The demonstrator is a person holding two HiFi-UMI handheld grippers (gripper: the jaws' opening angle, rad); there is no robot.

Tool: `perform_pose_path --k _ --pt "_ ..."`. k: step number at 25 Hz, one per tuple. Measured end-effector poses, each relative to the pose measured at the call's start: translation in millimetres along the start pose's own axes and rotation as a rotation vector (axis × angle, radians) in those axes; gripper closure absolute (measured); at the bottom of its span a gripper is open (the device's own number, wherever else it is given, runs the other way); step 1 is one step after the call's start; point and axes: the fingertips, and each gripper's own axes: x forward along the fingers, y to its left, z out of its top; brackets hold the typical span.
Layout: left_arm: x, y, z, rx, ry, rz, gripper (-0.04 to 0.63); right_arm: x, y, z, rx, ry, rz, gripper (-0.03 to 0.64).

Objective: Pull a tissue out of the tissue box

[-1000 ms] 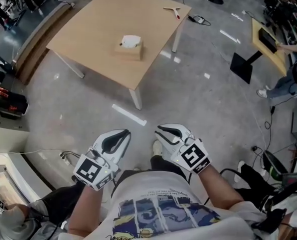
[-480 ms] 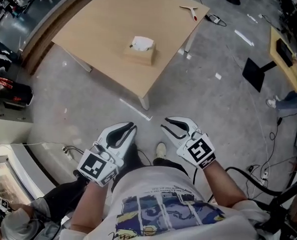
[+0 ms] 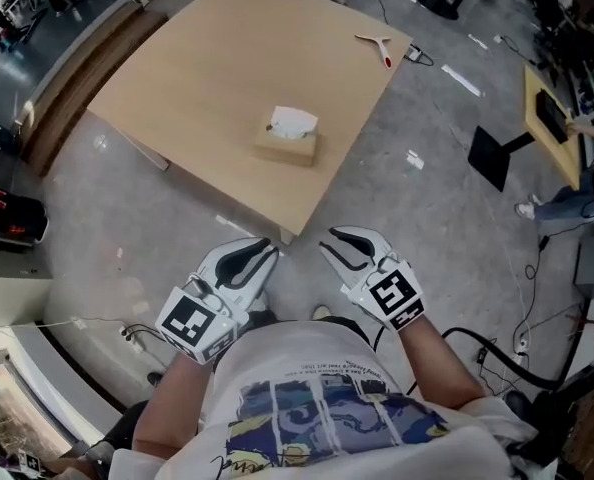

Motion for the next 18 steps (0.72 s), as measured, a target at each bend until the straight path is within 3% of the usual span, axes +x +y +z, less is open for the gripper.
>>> perform_pose_path --k 11,18 --pt "-25 89 1 0.008 0.047 -0.078 0.534 86 -62 19 0.057 0.052 -0.145 0.526" --pt "-8 113 10 -0.009 0.036 -0.054 0.534 119 -123 13 0.063 0.098 -0.131 0.512"
